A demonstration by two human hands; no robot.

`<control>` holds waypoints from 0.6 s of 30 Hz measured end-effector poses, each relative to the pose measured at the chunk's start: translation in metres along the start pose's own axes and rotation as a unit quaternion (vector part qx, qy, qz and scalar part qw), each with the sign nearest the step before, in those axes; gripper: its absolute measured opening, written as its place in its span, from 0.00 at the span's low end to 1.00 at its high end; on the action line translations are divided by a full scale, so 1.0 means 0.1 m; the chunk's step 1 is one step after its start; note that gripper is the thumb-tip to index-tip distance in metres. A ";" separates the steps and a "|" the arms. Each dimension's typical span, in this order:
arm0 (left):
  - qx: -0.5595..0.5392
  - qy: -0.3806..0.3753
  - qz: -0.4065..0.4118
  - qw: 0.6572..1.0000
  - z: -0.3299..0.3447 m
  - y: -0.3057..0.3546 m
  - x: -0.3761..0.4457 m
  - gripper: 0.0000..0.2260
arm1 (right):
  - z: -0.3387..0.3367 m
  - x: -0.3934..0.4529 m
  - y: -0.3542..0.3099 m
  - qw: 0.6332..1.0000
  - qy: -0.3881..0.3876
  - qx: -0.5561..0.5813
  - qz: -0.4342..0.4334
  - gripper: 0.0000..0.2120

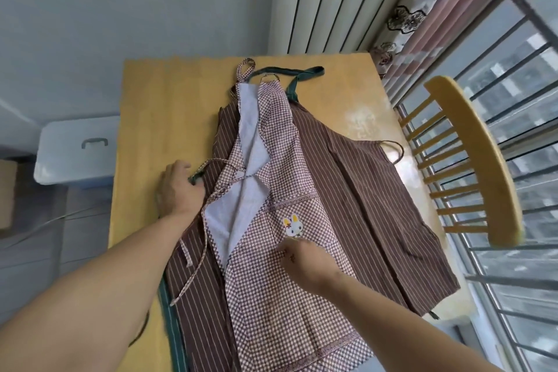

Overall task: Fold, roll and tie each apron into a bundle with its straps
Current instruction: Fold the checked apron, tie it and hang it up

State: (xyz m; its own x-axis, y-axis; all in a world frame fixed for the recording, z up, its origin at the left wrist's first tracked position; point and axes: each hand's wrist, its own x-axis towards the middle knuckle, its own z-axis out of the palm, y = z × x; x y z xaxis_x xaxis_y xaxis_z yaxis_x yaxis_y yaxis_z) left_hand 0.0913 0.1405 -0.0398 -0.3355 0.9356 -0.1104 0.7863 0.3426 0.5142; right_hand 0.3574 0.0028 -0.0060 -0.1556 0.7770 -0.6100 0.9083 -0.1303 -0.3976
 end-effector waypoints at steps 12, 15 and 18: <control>0.130 -0.154 0.207 0.957 0.13 0.40 0.32 0.05 | -0.05 0.25 0.03 0.998 -0.049 -0.024 -0.035 0.27; 0.111 -0.070 0.045 0.990 -0.04 0.27 0.45 0.04 | -0.06 0.27 0.02 0.998 -0.052 -0.020 -0.032 0.27; 0.081 0.002 -0.165 0.983 -0.21 0.17 0.56 0.17 | -0.06 0.25 0.02 0.998 -0.052 -0.021 -0.032 0.27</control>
State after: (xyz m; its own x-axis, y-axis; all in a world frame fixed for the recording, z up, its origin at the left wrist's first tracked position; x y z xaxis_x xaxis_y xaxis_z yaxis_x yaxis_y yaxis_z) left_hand 0.0751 0.1967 -0.0198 -0.5879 0.7705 -0.2462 0.7058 0.6373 0.3092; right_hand 0.3576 0.0262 -0.0179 -0.2521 0.7141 -0.6531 0.9102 -0.0541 -0.4106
